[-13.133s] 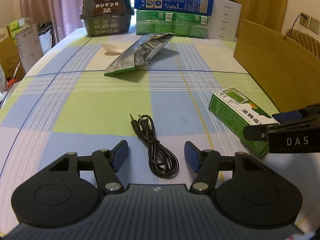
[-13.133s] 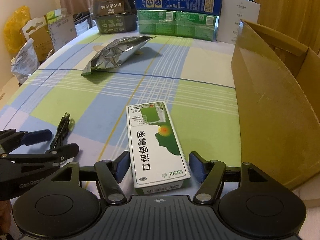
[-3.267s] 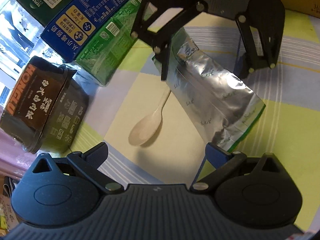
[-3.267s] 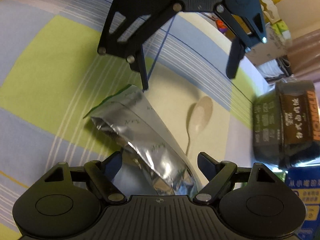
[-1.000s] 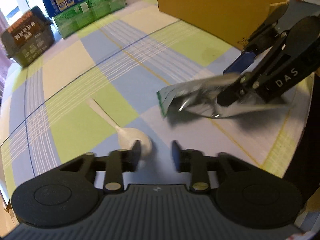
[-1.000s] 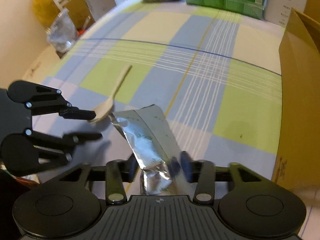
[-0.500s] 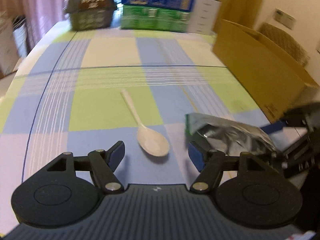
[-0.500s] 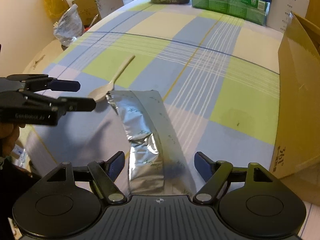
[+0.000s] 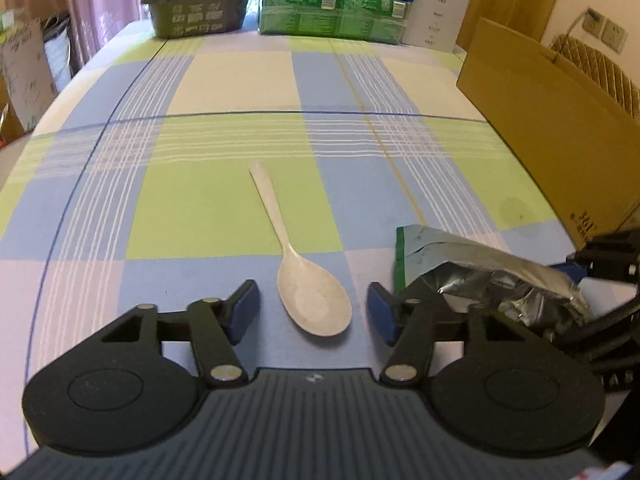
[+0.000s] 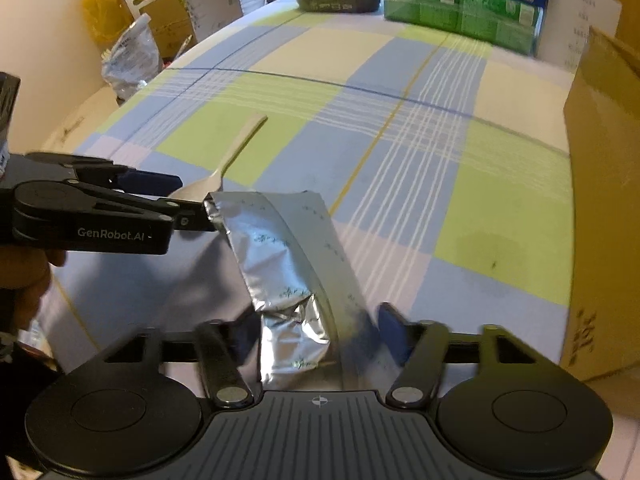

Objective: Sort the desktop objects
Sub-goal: 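Close left tool on the white spoon handle while right tool lifts the foil bag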

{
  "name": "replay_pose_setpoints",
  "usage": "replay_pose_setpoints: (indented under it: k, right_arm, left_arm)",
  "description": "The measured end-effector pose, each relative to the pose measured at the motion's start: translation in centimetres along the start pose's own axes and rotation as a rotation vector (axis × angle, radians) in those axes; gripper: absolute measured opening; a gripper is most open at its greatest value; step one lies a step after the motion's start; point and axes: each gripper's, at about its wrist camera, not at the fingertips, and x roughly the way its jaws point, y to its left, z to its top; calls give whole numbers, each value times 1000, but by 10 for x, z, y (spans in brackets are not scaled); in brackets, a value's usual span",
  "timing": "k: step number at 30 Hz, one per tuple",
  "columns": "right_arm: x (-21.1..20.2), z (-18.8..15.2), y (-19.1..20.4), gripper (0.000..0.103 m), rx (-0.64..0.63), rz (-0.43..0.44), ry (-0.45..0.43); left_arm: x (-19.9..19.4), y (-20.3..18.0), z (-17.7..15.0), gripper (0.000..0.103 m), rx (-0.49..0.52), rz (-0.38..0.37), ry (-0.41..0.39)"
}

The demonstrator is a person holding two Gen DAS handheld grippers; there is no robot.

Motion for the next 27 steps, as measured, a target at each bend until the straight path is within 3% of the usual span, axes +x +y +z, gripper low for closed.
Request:
replay_pose_setpoints:
  k: [1,3,9,12,15,17,19,21,27]
  right_arm:
    - [0,1,2,52,-11,-6,4]
    - [0,1,3,47,-13,-11,3]
    - [-10,-4,-8,41,100,-54,-24]
    - [-18,-12,-16,41,177,-115,-44]
    - [-25,-21,-21,42,242,-117,-61]
    - [-31,-25,-20,45,243,-103,-86]
    - [-36,-25,-18,49,238,-84,-106]
    - [-38,-24,-18,56,235,-86,-119]
    - [-33,-24,-21,57,243,-95,-117]
  left_arm:
    - [0,-1,0,35,15,10,-1]
    - [-1,-2,-1,30,30,17,0]
    - [-12,-11,-12,23,100,-9,14]
    - [-21,-20,-22,23,136,-21,8]
    - [-24,-27,-30,23,132,-13,3]
    - [-25,-28,-32,29,107,-14,-9]
    - [-26,-27,-33,44,63,-17,-29]
    - [-27,-24,-31,48,3,-27,-48]
    - [-25,-24,-28,49,-72,-25,-68]
